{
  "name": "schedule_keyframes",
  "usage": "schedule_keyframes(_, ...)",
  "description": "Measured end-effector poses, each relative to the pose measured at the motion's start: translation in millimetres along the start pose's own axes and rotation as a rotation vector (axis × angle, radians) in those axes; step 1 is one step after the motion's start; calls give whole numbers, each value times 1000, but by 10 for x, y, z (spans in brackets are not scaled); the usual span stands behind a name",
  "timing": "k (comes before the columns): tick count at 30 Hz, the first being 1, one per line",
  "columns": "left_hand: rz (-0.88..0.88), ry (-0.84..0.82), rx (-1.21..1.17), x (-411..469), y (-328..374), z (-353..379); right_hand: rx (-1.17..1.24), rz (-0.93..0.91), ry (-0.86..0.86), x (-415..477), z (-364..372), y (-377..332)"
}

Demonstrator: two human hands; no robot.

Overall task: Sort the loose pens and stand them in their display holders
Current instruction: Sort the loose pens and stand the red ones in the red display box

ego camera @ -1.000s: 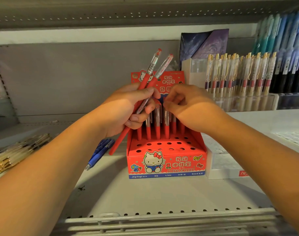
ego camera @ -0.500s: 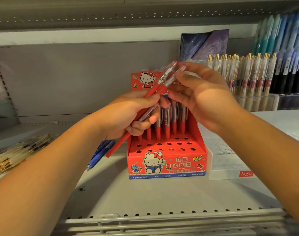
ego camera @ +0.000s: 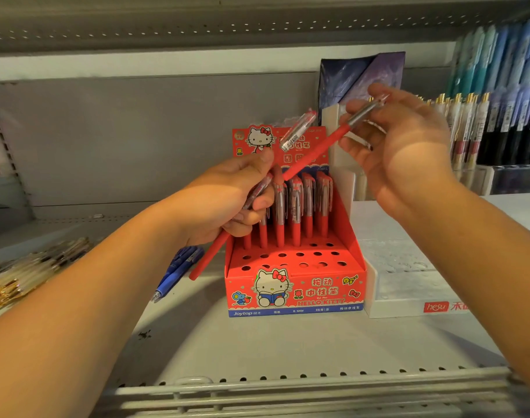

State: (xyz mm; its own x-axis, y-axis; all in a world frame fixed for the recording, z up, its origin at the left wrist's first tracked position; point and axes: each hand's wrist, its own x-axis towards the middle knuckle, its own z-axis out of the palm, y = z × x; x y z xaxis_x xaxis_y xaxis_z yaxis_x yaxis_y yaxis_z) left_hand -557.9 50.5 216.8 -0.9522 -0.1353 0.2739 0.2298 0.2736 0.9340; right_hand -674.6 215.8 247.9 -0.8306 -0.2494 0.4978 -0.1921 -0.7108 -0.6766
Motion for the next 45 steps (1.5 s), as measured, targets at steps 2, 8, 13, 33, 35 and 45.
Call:
schedule_keyframes(2, 2, 0, -23, 6, 1, -7, -154, -32, 14, 59, 11, 11)
schedule_keyframes(8, -4, -25, -147, 24, 20, -40, -874, -150, -211, 66, -24, 233)
schedule_keyframes(13, 60, 4, -166, 32, 15, -14, -1050, -148, -301, -6, -36, 267)
schedule_keyframes(33, 136, 6, -98, 32, 19, 4, -1353, 5, -504, -30, -83, 290)
schedule_keyframes(35, 133, 8, -92, 32, 18, 2, -1412, -23, -507, -30, -88, 281)
schedule_keyframes(45, 118, -48, -68, 14, 6, 11, -902, -126, -306, -61, -5, 202)
